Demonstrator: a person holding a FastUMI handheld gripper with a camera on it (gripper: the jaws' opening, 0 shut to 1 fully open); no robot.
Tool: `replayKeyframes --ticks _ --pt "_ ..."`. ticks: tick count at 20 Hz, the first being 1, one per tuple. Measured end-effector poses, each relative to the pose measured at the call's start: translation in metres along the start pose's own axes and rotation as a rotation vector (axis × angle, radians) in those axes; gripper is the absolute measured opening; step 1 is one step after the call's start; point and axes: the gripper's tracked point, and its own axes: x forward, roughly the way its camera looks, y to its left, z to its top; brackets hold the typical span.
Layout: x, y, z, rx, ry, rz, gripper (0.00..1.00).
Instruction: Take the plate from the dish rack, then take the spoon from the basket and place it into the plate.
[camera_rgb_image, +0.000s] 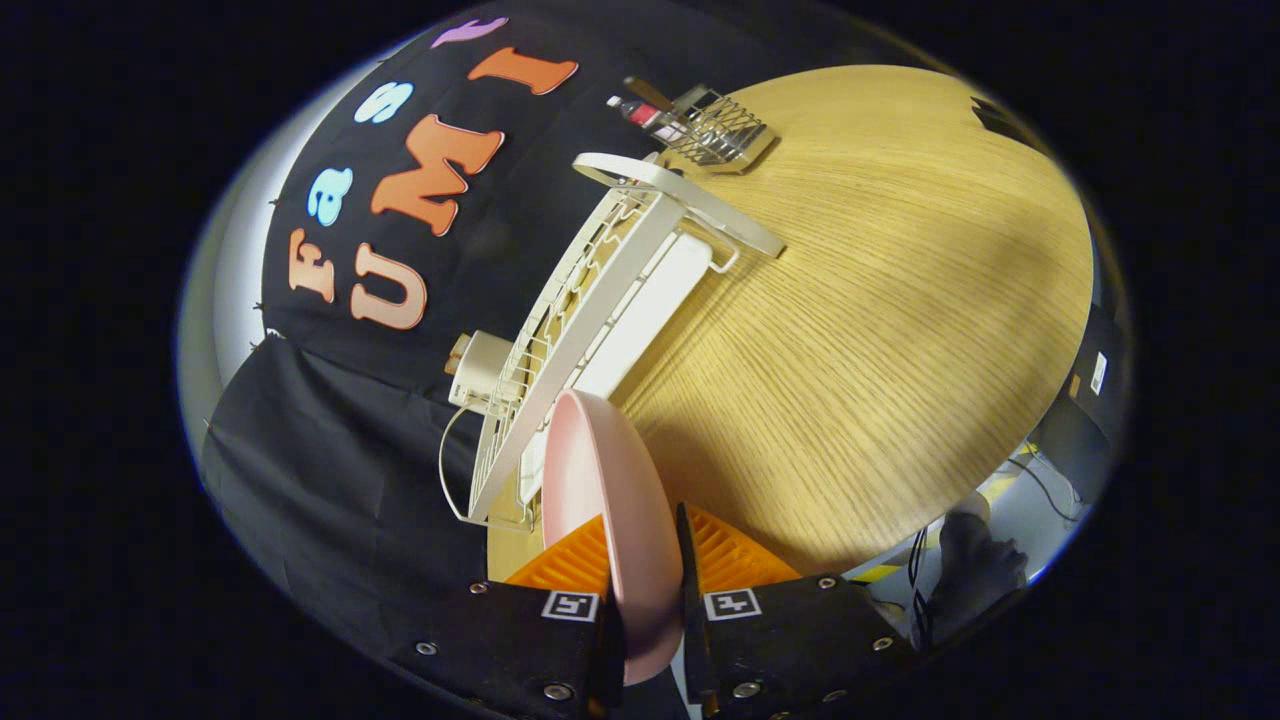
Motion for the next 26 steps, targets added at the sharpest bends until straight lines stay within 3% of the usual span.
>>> replayKeyframes --ticks 7,11,14,16,22,26 --pt "0.002 0.002 0.009 -0.006 -0.018 -0.025 0.28" --pt "0.002 -0.003 0.02 -0.007 -0.042 -0.044 0.37" --pt "-0.002 -0.01 0.033 -0.024 -0.079 -0.066 0.51" --pt "-0.007 -0.015 0.043 -0.049 -0.104 -0.082 0.53" --pt "-0.036 -0.032 0.107 -0.168 -0.233 -0.143 0.56" --pt "-0.058 -0.039 0.162 -0.289 -0.346 -0.201 0.67"
